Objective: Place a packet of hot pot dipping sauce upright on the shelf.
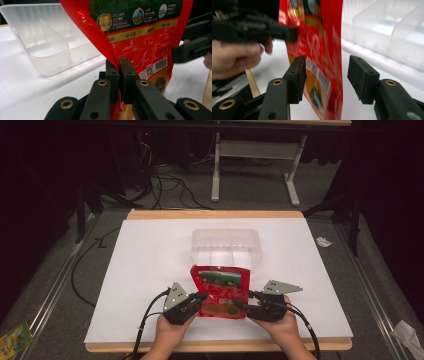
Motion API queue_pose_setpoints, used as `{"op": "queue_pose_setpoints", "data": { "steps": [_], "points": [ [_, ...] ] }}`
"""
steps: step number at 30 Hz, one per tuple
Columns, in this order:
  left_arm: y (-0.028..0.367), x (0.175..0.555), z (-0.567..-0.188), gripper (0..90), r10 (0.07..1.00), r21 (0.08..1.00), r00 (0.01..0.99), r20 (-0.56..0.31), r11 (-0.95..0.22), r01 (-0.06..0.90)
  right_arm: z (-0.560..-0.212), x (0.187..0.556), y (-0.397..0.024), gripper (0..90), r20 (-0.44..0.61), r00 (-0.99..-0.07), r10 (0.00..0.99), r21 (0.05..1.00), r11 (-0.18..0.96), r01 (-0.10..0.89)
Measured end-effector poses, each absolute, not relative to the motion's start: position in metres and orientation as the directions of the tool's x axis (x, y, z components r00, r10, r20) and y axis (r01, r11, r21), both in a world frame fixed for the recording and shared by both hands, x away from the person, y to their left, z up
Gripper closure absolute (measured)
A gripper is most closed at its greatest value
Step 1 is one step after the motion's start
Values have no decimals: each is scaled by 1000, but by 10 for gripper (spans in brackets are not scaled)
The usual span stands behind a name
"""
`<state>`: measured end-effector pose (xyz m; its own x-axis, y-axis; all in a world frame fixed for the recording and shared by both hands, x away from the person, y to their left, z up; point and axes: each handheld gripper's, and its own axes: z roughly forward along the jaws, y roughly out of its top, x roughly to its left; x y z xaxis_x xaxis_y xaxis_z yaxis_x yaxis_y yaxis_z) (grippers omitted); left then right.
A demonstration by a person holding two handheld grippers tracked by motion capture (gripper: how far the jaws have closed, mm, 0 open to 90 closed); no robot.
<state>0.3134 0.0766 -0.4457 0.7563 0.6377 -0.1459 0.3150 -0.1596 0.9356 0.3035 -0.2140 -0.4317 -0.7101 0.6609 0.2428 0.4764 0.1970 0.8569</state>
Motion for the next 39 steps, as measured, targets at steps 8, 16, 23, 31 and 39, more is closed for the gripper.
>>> {"op": "queue_pose_setpoints", "data": {
  "steps": [8,16,23,31,39],
  "points": [
    [77,312,-445,870,634,936,759,-148,-158,315,-448,311,-209,615,258,-731,631,829,244,504],
    [78,312,-445,848,641,932,754,-142,-171,320,-449,314,-204,754,269,-746,609,833,242,497],
    [78,310,-445,775,646,926,750,-143,-180,331,-448,311,-202,812,244,-773,585,835,279,475],
    [79,307,-444,540,647,919,751,-133,-203,338,-447,307,-201,845,236,-780,579,830,298,472],
    [86,306,-441,392,664,913,733,-147,-193,359,-446,306,-199,857,236,-767,597,821,300,486]
  ]
}}
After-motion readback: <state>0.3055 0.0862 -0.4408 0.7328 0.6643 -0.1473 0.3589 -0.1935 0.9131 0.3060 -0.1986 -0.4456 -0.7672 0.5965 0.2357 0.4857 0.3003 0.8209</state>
